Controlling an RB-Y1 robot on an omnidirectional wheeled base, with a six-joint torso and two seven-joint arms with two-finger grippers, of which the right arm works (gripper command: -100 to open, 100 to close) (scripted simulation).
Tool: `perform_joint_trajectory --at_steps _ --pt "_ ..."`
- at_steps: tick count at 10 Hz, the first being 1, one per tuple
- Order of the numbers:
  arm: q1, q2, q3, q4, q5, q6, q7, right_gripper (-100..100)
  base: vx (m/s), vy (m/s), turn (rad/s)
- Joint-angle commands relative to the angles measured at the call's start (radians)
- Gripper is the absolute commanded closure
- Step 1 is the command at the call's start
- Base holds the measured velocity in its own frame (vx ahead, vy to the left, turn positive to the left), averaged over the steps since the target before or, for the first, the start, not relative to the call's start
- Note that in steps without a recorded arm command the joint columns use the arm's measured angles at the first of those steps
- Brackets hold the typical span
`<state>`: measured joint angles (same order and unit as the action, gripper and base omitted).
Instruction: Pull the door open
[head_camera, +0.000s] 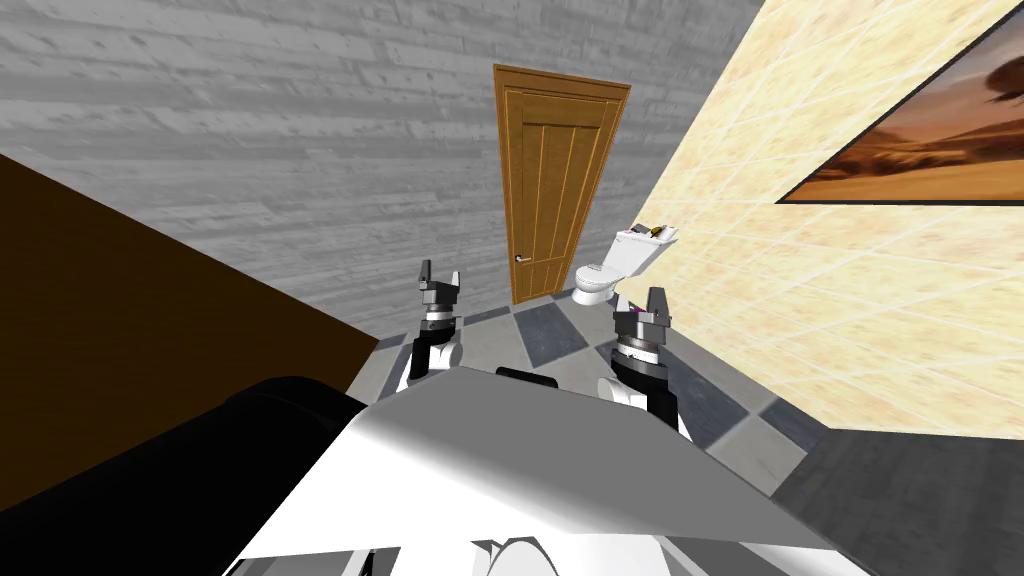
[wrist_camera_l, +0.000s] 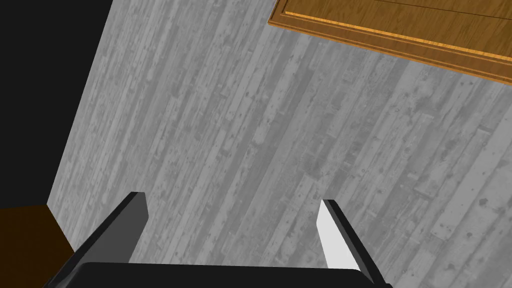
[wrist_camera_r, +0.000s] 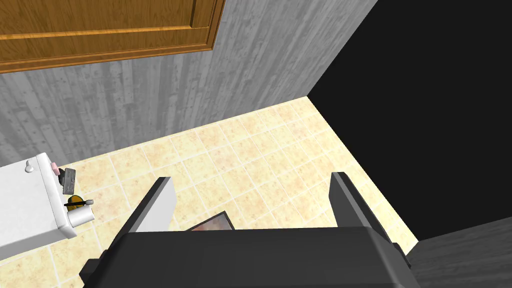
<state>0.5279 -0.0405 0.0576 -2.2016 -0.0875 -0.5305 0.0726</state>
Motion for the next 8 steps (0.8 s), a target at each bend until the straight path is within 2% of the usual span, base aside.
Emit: perform_joint_trajectory --at_steps 1,2,8 --pt "-0.015 -0.006 -0.005 0.037 -0.002 -0.007 -0.003 -100 0.093 0.055 0.140" --pt "-0.020 -0.008 -0.006 0.049 -0.003 -0.009 -0.003 -100 0.087 -0.005 0.092" --pt "-0.080 -0.029 -0.024 0.197 -0.011 -0.035 -0.014 -100 0.102 -0.003 0.113"
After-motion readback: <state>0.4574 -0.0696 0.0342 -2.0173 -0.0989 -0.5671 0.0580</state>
